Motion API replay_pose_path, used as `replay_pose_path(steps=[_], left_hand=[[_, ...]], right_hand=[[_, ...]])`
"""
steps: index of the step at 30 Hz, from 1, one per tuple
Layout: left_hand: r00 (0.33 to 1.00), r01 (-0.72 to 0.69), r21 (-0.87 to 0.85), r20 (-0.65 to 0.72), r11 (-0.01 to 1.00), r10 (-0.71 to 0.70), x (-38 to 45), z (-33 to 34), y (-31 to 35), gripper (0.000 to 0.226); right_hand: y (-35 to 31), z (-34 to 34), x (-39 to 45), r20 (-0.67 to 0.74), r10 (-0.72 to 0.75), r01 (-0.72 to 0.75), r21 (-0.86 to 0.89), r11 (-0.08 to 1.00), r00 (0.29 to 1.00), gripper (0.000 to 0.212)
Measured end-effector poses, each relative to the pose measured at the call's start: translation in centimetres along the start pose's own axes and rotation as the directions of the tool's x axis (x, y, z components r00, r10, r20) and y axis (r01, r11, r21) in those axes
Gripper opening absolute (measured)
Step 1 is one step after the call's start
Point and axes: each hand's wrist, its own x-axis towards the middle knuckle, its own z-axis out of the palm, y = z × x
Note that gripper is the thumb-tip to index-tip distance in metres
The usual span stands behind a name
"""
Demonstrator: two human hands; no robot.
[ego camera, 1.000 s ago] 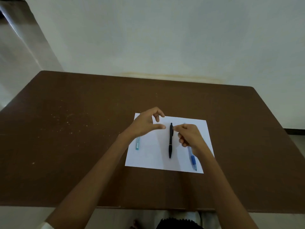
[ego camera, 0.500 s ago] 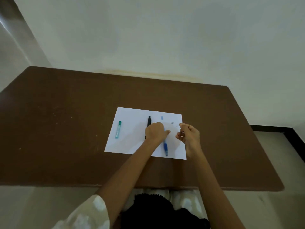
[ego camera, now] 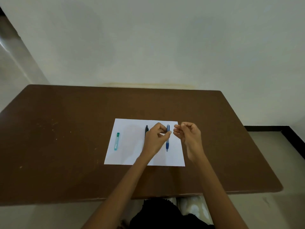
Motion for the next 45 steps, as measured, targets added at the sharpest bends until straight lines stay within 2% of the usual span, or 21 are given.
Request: replay_pose_path(steps=[6, 10, 14, 29, 32, 38, 45], left_hand=[[0.976, -0.213, -0.03, -0.058, 0.977, 0.211, -0.4, -2.5, 0.0, 0.022], [0.936, -0.307, -0.029, -0.19, 0.951, 0.296, -1.2, -3.1, -0.2, 0.023], [0.929, -0.31, -0.033, -0.221, 0.95, 0.296, -1.2, -3.4, -0.3, 0.025], [0.945, -0.27, -0.036, -0.2, 0.962, 0.258, -1.0, -3.9, -0.7, 0.025], [0.946, -0.268, -0.005, -0.193, 0.963, 0.262, -1.0, -4.0, -0.6, 0.025], [0.944, -0.279, 0.043, -0.171, 0.959, 0.283, -0.8, -3.9, -0.6, 0.026], [0.948, -0.28, 0.052, -0.144, 0.959, 0.285, -0.6, -3.2, -0.9, 0.027]], right_hand=[[-1.6, 2.5, -1.6, 0.065, -0.108, 0.105, 0.048, 0.993, 0.992, 0.024], [-1.6, 3.3, -2.1, 0.08, -0.141, 0.136, 0.063, 0.989, 0.987, 0.025], [-1.5, 3.5, -2.0, 0.103, -0.15, 0.142, 0.075, 0.987, 0.983, 0.025], [-1.1, 3.4, -1.4, 0.209, -0.105, 0.114, -0.032, 0.993, 0.972, 0.012], [-1.0, 3.2, -1.5, 0.209, -0.106, 0.114, -0.023, 0.993, 0.972, 0.009], [-0.6, 2.9, -1.2, 0.201, -0.073, 0.097, -0.116, 0.989, 0.977, 0.012], [-0.1, 2.7, -0.6, 0.133, -0.073, 0.089, -0.116, 0.989, 0.988, 0.015]])
